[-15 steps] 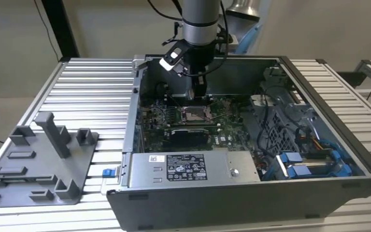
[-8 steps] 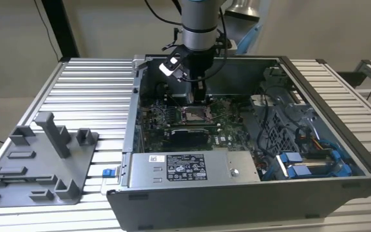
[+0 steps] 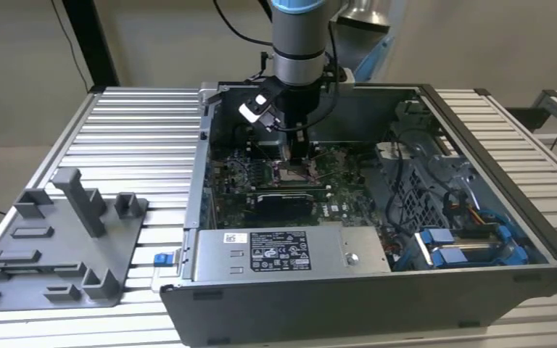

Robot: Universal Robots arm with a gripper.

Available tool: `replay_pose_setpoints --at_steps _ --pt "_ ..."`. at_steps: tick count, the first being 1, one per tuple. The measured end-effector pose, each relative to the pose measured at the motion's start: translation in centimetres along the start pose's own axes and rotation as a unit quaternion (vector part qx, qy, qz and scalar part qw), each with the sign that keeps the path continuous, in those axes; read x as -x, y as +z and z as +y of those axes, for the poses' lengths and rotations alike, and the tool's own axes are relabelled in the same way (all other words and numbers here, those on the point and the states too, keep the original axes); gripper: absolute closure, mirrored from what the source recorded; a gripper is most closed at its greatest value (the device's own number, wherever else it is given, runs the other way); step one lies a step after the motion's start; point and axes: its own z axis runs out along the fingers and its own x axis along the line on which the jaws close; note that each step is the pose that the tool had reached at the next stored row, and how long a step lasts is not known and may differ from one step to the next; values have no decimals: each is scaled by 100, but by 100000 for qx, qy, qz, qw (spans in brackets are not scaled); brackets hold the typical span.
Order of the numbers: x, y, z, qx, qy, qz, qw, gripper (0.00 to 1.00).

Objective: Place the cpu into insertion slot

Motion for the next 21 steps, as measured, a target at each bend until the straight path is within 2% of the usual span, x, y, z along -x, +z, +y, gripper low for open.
replay_pose_setpoints --at_steps 4,9,14,21 --pt "25 56 -4 0 11 116 100000 100" --pt "29 62 -4 -10 13 115 100000 100" --pt "34 121 -8 -28 258 111 100000 100" --pt "41 198 -2 -651 528 91 99996 100"
